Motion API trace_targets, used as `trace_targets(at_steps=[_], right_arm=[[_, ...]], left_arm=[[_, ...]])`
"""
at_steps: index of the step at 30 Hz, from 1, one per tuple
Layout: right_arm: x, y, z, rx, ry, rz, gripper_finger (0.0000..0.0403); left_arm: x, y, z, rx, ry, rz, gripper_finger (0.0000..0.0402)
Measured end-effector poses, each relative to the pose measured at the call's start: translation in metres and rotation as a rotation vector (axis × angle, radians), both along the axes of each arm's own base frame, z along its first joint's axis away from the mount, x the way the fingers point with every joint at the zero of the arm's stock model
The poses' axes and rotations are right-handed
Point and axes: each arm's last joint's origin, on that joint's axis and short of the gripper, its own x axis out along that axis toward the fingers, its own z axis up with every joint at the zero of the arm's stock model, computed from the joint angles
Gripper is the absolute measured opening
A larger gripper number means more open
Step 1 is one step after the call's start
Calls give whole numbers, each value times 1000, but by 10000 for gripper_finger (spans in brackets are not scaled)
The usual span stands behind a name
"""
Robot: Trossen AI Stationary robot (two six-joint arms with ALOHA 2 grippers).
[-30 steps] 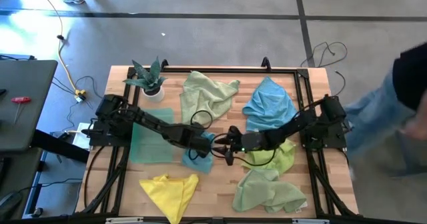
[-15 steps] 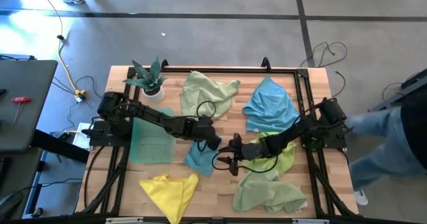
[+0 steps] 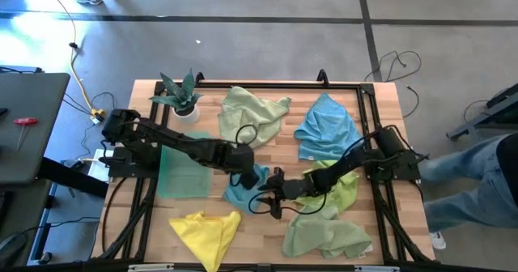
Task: Fold microfiber towels
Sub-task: Fold the bottom blue microfiber towel
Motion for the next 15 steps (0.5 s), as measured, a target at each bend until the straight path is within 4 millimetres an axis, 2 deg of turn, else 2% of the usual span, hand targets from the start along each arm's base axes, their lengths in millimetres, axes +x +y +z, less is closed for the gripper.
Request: trace_targets(at_steps=[6,10,15], right_arm=[[11,-9,-10,-38,34,-13,183],[11,-20,-18,-59,91,-40,183],[11,-25,-20,-64,118,-48,183]], left_arm=[[-2,-25,-2,4,21,-95,257],[-3,-39,-2,66,2,-138,257],[-2,-43,-6,158,-31,-151,257]])
